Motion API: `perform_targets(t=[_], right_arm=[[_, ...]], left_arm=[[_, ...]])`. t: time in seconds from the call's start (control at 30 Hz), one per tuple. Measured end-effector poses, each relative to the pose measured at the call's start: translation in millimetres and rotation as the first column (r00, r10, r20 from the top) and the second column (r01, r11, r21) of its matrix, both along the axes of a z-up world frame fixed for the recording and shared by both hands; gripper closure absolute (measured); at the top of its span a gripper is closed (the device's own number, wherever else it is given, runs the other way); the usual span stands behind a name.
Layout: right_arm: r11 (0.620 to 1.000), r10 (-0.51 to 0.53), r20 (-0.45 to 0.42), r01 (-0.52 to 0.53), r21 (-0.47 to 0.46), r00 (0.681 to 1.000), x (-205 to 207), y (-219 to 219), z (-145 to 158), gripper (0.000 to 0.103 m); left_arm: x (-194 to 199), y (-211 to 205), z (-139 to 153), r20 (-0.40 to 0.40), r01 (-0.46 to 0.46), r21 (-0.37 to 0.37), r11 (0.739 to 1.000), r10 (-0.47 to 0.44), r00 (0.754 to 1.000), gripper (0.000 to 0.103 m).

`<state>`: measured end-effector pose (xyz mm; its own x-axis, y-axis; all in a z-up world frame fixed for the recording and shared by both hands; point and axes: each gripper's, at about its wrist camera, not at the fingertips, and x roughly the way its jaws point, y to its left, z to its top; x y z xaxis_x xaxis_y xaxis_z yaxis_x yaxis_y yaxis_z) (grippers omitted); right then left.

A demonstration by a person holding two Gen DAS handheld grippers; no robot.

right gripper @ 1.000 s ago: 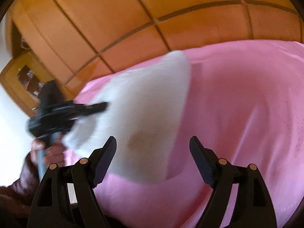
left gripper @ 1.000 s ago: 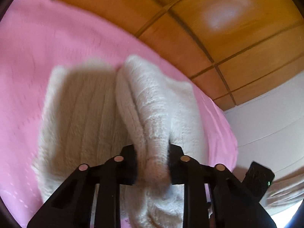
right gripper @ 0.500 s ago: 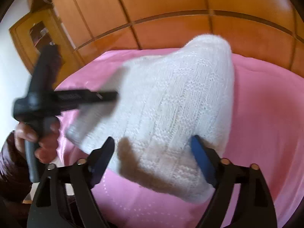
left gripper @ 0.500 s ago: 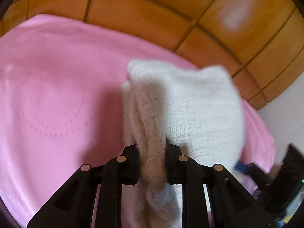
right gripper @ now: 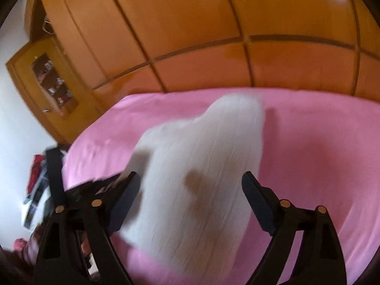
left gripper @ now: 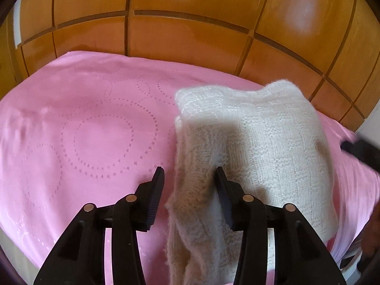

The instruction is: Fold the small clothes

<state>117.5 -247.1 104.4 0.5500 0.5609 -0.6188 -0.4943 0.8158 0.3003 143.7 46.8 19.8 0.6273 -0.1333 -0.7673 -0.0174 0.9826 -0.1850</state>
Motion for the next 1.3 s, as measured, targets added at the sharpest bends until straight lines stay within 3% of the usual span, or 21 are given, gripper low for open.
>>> perform_targets(t=[0.1, 0.2, 0.3, 0.6, 0.73, 0.93, 1.13, 1.2, 1.3], right_arm=[[1.0, -0.017, -0.027, 0.017, -0.021, 0.999, 22, 9, 0, 0.02], [0.991, -0.034, -0.113, 0.019, -0.131, 0.993, 56, 28, -28, 0.019], [0.979, -0.052, -0.112, 0.029, -0.201, 0.992, 52, 21, -49, 0.014], [0.993, -0.085, -0.07, 0.078, -0.094, 0.994, 31, -7, -35, 0.004], [0.992, -0.125, -0.106, 0.125, -0.009, 0.986, 22, -29, -35, 0.003], [0.989, -0.11, -0.203, 0.128, 0.078, 0.973, -10, -63, -56, 0.003], [0.996, -0.085, -0.25, 0.088, 0.003, 0.965, -41, -59, -89, 0.005], [0.995, -0.096, -0.219, 0.091, -0.03, 0.971, -46, -53, -93, 0.005], [0.996, -0.086, -0.218, 0.079, -0.037, 0.972, -46, -50, -90, 0.005]], left_arm=[[5, -8, -1, 0.0, 0.01, 0.03, 1.0, -0.01, 1.0, 0.06], [2, -13, -3, 0.002, 0.021, 0.06, 0.998, -0.021, 1.0, 0.06], [2, -11, -4, 0.0, 0.019, 0.047, 0.999, -0.019, 1.0, 0.06], [-2, -11, -2, 0.005, 0.004, 0.053, 0.999, -0.005, 1.0, 0.054], [-4, -7, -2, 0.006, -0.006, 0.052, 0.999, 0.006, 1.0, 0.045], [-10, -3, -6, 0.01, -0.003, 0.035, 0.999, 0.002, 1.0, 0.045], [-13, 1, -13, -0.002, -0.001, 0.022, 1.0, 0.001, 1.0, 0.045], [-12, 4, -17, -0.01, 0.0, 0.006, 1.0, 0.0, 1.0, 0.044], [-11, 16, -24, -0.028, -0.014, -0.073, 0.997, 0.012, 1.0, 0.043]])
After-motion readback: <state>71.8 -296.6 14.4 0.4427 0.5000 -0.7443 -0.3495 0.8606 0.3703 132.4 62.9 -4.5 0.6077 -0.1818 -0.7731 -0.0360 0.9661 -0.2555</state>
